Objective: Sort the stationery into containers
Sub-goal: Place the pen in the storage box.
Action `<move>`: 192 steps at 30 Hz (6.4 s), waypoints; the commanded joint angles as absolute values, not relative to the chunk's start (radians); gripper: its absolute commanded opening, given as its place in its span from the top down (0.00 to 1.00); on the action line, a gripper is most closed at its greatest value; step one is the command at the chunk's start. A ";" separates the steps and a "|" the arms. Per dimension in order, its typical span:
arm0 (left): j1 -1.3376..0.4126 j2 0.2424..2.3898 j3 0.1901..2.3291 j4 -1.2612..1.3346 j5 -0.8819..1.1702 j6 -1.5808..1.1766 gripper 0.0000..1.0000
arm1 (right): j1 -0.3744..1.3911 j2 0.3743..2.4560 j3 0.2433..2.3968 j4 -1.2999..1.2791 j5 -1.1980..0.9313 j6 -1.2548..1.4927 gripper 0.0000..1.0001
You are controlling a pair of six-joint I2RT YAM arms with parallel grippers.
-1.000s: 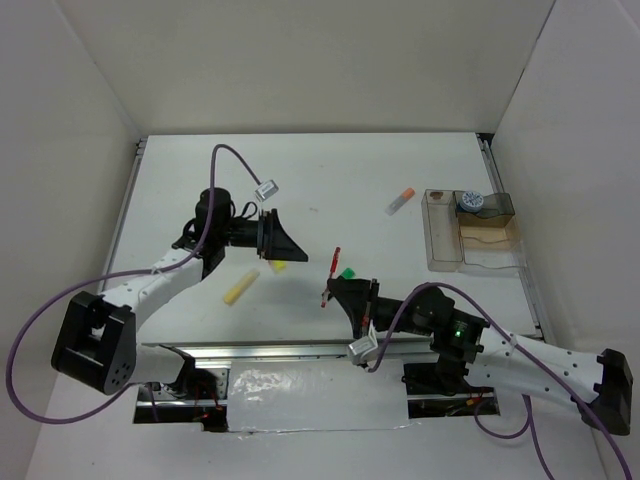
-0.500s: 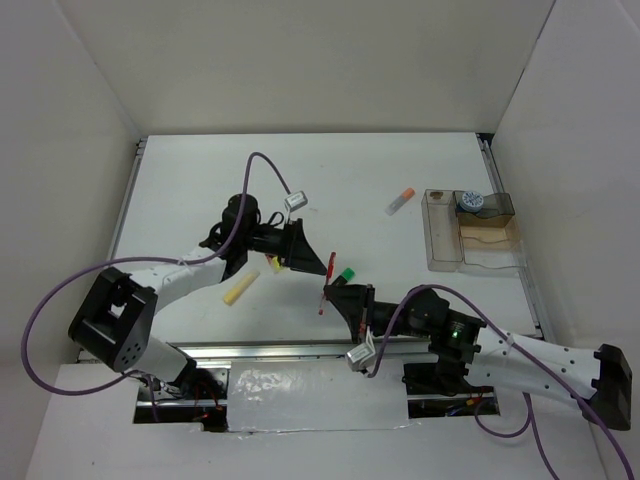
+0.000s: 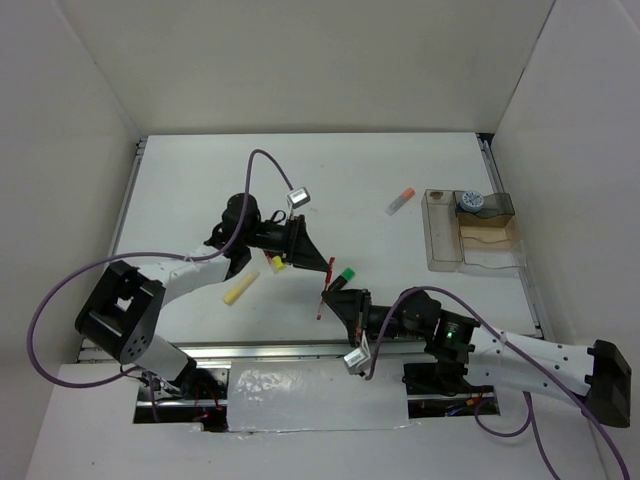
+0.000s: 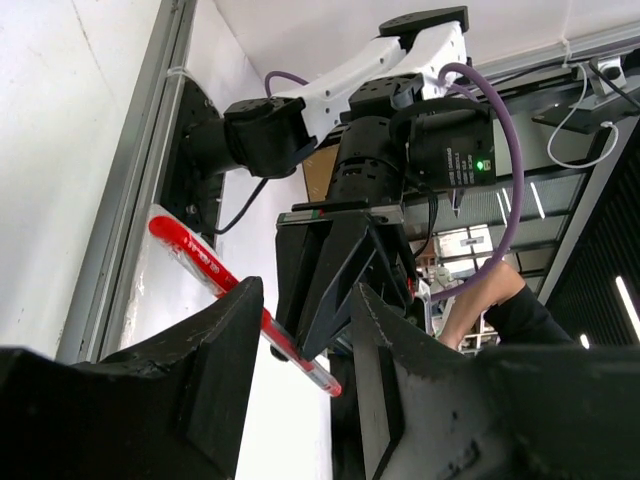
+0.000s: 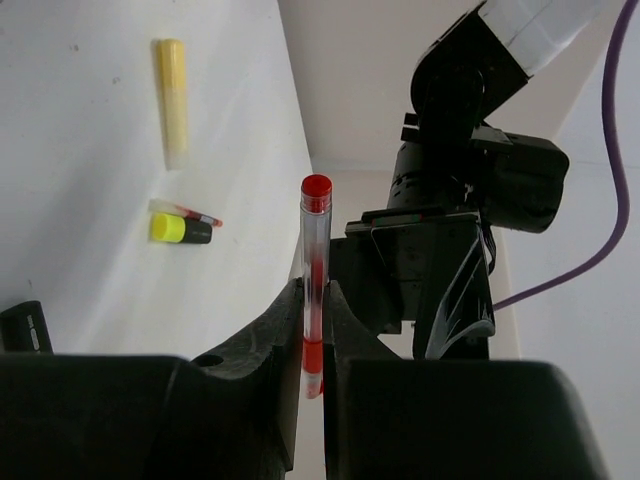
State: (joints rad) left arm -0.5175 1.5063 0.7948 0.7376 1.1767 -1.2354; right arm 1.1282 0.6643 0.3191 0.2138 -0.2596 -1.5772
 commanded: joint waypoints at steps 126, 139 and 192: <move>-0.189 1.322 0.896 0.512 0.787 -0.973 0.01 | 0.571 1.350 1.407 -0.307 -0.499 0.422 1.00; -0.038 1.344 1.055 0.054 0.672 -0.586 0.01 | 0.140 1.361 1.445 -0.500 -0.485 0.201 1.00; -0.199 1.657 1.219 -0.299 0.006 -0.434 0.13 | -0.130 1.824 1.400 -0.822 -0.003 -0.038 0.54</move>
State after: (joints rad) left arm -0.1825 1.6123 1.1687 -0.3134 0.0513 -0.4267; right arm -0.1497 1.8393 1.3544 -0.7872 -0.0128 -0.0566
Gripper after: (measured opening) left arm 0.890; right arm 0.459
